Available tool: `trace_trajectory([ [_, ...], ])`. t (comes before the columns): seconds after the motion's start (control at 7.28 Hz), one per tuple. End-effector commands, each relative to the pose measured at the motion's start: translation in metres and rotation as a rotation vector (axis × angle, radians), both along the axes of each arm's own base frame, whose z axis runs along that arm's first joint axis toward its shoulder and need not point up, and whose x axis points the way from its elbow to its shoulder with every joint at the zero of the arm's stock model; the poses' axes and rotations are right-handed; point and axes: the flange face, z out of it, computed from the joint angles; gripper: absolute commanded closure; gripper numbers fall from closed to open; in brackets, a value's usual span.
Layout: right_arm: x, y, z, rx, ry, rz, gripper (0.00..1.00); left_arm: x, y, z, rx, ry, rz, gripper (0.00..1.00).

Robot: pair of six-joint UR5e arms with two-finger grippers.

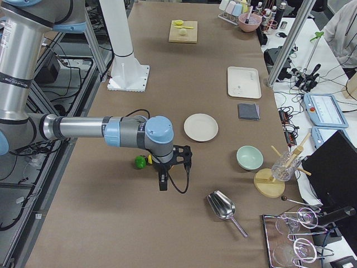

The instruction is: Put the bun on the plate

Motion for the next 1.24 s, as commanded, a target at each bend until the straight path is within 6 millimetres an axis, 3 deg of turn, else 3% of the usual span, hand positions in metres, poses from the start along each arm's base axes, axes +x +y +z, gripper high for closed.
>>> trace_trajectory([
  [0.0, 0.009, -0.003, -0.005, 0.013, -0.005, 0.029, 0.0, -0.001, -0.024, -0.03, 0.075, 0.002, 0.001, 0.02],
  [0.14, 0.015, -0.011, -0.016, 0.062, -0.004, 0.041, 0.0, -0.002, -0.03, -0.033, 0.08, -0.004, -0.002, 0.02],
  [0.41, 0.018, -0.013, -0.024, 0.114, -0.013, 0.057, 0.0, -0.004, -0.059, -0.072, 0.224, 0.0, -0.006, 0.02],
  [0.55, 0.018, -0.017, -0.032, 0.18, -0.015, 0.057, 0.0, -0.002, -0.064, -0.077, 0.194, 0.021, -0.017, 0.02],
  [0.82, 0.011, -0.02, -0.041, 0.158, -0.114, 0.099, 0.0, 0.006, -0.056, -0.086, 0.196, 0.158, -0.01, 0.02],
  [1.1, -0.011, -0.028, -0.055, 0.098, -0.211, 0.141, 0.0, 0.016, -0.056, -0.1, 0.282, 0.2, 0.004, 0.02],
])
